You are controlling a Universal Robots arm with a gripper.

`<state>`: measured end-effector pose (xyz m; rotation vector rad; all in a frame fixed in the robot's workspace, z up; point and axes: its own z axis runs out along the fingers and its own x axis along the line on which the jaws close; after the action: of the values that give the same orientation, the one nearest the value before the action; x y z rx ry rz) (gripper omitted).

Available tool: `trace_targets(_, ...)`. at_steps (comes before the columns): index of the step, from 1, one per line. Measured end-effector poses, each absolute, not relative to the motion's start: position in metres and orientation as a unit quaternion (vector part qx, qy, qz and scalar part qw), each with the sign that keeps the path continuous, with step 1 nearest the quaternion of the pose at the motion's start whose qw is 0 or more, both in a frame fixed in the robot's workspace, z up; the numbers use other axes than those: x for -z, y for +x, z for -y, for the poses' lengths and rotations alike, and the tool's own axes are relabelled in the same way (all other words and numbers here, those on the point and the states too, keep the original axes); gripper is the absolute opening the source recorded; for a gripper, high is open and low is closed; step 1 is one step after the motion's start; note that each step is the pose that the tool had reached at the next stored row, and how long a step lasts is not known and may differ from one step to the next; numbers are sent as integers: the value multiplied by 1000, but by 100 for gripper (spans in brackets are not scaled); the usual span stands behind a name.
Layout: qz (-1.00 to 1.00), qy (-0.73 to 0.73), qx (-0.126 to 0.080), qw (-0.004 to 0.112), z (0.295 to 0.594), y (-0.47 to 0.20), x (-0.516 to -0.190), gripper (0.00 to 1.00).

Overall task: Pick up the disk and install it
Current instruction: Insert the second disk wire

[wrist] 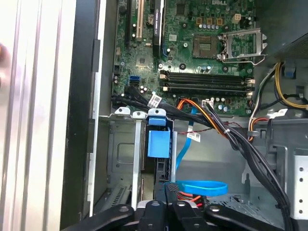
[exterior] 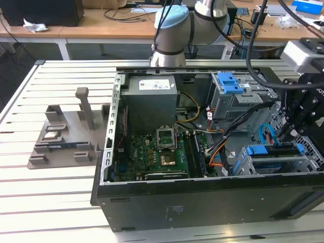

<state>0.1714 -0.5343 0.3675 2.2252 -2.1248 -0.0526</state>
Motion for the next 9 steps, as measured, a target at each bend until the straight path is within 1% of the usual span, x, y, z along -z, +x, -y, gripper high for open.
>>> trace_targets(1,690,723,17,32,534,171,-379,11)
trace_targets(9,690,723,17,32,534,171,-382,11)
